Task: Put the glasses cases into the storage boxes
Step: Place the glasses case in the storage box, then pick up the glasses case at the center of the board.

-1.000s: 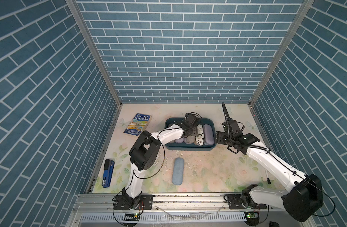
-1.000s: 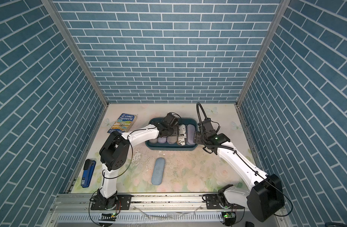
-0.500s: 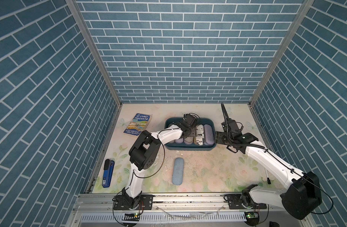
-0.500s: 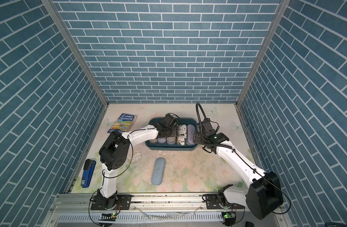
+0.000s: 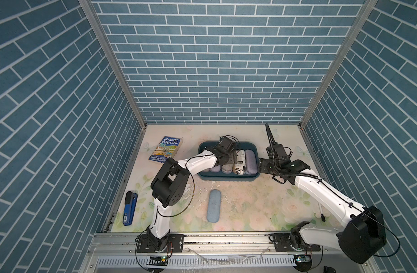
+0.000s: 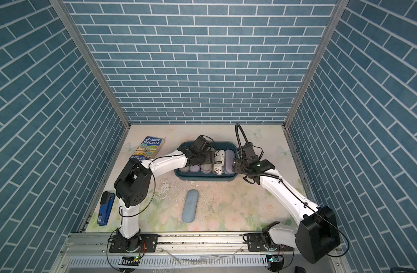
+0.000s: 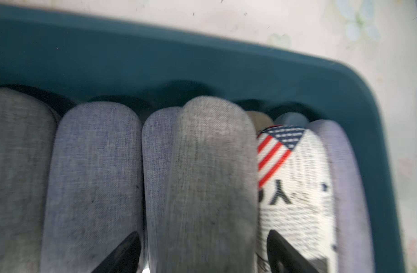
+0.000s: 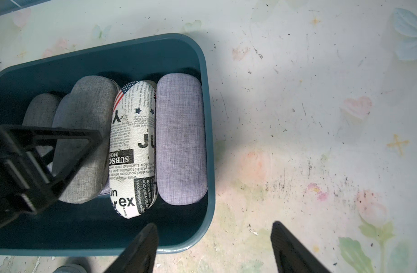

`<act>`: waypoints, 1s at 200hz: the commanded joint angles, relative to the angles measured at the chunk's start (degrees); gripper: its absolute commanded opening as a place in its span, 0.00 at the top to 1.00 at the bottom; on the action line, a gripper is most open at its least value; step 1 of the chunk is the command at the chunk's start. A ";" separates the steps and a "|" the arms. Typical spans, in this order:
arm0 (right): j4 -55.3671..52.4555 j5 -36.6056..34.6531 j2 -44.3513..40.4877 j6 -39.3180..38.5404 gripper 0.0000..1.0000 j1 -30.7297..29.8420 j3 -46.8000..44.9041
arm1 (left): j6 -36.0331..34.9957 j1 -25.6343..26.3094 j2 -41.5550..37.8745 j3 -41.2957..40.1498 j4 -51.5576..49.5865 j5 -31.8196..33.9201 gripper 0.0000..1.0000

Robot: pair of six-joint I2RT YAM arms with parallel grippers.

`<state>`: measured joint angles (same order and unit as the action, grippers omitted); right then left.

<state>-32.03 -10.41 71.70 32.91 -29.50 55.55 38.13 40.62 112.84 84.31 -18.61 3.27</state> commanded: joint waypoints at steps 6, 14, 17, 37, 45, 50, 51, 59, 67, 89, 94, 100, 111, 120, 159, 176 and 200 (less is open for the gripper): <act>-2.61 -1.71 -1.55 2.58 0.23 0.25 2.36 | -0.90 -0.37 -5.38 -1.12 -0.70 0.21 0.14; -2.86 -1.97 -1.94 2.68 0.23 0.26 2.43 | -1.25 -0.37 -6.47 -1.39 -0.99 0.51 0.14; -3.03 -2.05 -2.06 2.69 0.23 0.22 2.41 | -1.37 -0.37 -6.77 -1.55 -1.13 0.55 0.14; -3.36 -2.44 -2.95 2.73 0.23 0.22 2.22 | -1.88 -0.37 -10.17 -3.32 -1.72 1.34 0.14; -3.34 -2.52 -3.44 2.69 0.23 0.15 2.04 | -1.93 -0.28 -11.95 -4.56 -1.71 1.64 0.14; -3.28 -2.46 -3.69 2.71 0.23 0.22 1.94 | -1.95 -0.15 -13.17 -5.62 -1.71 1.69 0.14; -3.25 -2.48 -3.72 2.70 0.23 0.22 1.85 | -1.89 -0.13 -13.39 -5.77 -1.70 1.72 0.14; -3.21 -2.26 -4.17 2.63 0.23 0.22 1.73 | -1.91 0.27 -15.54 -7.82 -1.68 2.14 0.14; -3.13 -1.93 -4.44 2.39 0.23 0.16 1.59 | -1.98 0.73 -17.79 -9.68 -1.97 2.84 0.14; -2.65 -0.63 -4.93 1.52 0.23 0.23 1.13 | -3.32 3.41 -24.14 -15.36 -4.26 5.82 0.14; -2.52 -0.26 -4.88 1.32 0.23 0.15 1.01 | -3.57 4.21 -25.58 -16.76 -5.06 6.50 0.14; -2.25 0.14 -4.91 1.05 0.23 0.22 0.88 | -3.67 5.12 -27.23 -18.31 -5.96 7.38 0.13; -1.63 0.85 -4.82 0.68 0.23 0.23 0.45 | -3.59 6.84 -30.30 -21.63 -7.72 8.69 0.14; -1.02 1.37 -4.67 0.58 0.23 0.29 0.19 | -3.25 8.33 -32.70 -24.38 -8.93 9.34 0.13; 1.32 2.39 -4.96 1.04 0.24 0.14 -1.01 | 1.00 14.12 -40.59 -33.48 -13.45 10.83 0.12; 1.45 2.59 -5.57 1.45 0.24 0.15 -1.34 | 2.10 15.78 -42.12 -36.56 -12.50 10.05 0.10; 1.14 2.59 -6.67 1.97 0.24 0.06 -2.03 | 2.65 16.84 -40.79 -38.81 -11.65 8.78 0.08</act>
<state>-31.09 -8.36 67.16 33.67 -29.47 54.83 39.16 56.42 71.09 47.22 -29.61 12.38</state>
